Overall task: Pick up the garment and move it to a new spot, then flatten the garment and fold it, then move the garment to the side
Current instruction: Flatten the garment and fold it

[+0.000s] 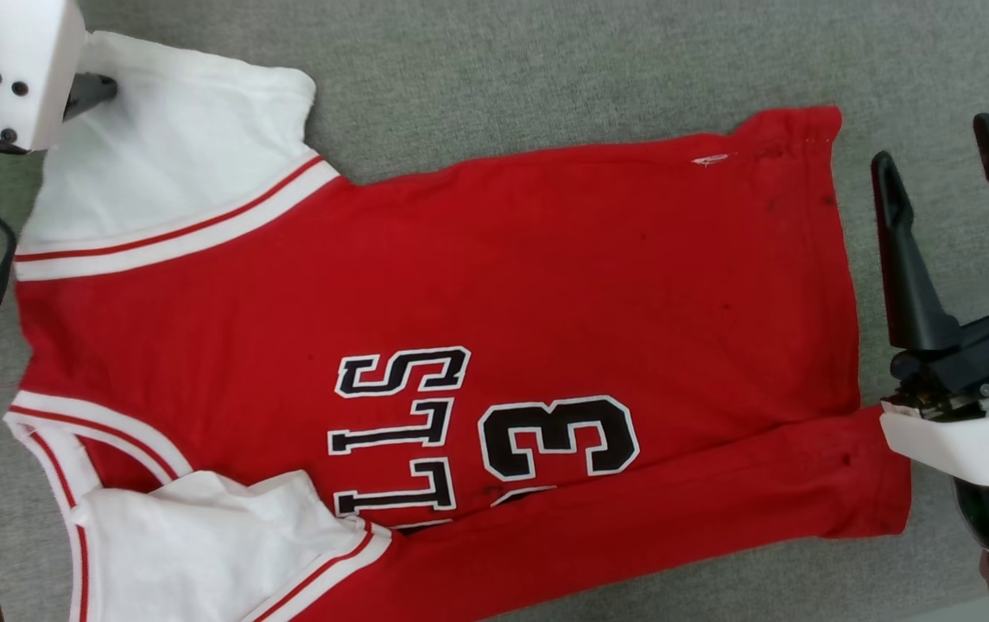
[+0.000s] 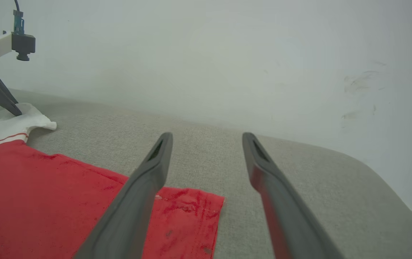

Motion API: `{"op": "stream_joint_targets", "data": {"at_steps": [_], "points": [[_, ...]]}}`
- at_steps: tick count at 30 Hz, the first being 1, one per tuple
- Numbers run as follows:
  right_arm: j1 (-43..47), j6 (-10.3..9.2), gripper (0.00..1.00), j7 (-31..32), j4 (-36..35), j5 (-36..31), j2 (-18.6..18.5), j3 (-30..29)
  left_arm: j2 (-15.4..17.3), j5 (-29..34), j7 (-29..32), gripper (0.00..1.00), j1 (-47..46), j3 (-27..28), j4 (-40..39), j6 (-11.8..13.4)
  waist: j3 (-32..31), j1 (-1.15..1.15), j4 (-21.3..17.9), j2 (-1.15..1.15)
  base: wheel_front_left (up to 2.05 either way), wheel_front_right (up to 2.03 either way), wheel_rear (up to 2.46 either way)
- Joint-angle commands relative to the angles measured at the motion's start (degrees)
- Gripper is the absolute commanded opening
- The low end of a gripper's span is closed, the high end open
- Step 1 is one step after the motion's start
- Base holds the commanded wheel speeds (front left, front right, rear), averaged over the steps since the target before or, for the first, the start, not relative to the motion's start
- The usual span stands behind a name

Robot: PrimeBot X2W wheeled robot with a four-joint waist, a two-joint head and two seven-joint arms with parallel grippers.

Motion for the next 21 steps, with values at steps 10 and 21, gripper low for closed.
{"op": "stream_joint_targets", "data": {"at_steps": [10, 21], "points": [[-3.8, -0.04, 1.0, -0.8, 3.4, -0.2, -1.6, -0.4, -0.4, -0.7, -0.4, 0.0, 1.0, -2.3, 0.9, -1.4, 0.2, -0.01, -0.4, 0.0, 0.0, 0.0, 0.0], [-14.6, -0.04, 1.0, 19.9, 4.7, 3.0, -15.4, 5.4, -1.5, -1.4, -6.8, 0.0, 1.3, -4.9, -2.3, -1.9, -6.2, -0.01, 2.5, 0.0, 0.0, 0.0, 0.0]]}}
